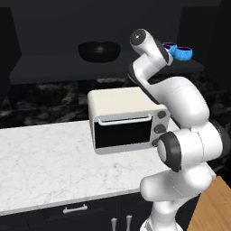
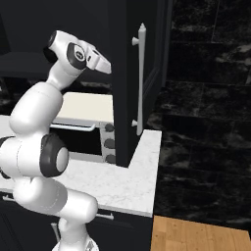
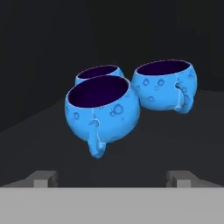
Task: Gather all objects into one cabinet and sort the glasses and bowls to opposite sides.
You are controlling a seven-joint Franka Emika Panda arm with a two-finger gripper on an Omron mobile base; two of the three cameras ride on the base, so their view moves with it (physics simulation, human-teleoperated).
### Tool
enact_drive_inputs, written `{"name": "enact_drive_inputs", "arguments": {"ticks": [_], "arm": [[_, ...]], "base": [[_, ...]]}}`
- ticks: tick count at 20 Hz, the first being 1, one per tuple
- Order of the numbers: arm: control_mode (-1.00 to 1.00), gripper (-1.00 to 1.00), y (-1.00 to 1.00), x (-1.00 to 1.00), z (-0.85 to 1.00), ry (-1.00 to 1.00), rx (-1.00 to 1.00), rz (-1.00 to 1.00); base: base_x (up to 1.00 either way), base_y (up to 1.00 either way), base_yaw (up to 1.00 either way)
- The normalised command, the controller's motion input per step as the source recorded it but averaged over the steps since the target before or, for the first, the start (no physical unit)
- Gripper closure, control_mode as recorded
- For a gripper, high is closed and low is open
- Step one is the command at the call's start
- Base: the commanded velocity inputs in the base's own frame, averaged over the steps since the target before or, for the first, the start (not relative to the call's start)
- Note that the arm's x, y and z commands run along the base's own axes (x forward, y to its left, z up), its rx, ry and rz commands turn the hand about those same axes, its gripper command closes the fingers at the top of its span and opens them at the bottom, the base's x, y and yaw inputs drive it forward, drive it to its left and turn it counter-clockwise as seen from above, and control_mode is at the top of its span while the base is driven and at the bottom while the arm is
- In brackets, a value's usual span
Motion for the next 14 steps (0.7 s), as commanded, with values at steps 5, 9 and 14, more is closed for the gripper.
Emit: {"name": "enact_drive_inputs", "arguments": {"ticks": [5,9,14], "arm": [[-1.0,-1.0,0.33,-0.49,0.0,0.0,0.05,0.0],[-1.0,-1.0,0.4,-0.44,0.0,0.0,0.12,0.0],[-1.0,-1.0,0.27,-0.48,0.13,-0.01,0.19,0.06]], "base": [[0.0,0.0,0.0],[0.0,0.0,0.0],[0.0,0.0,0.0]]}}
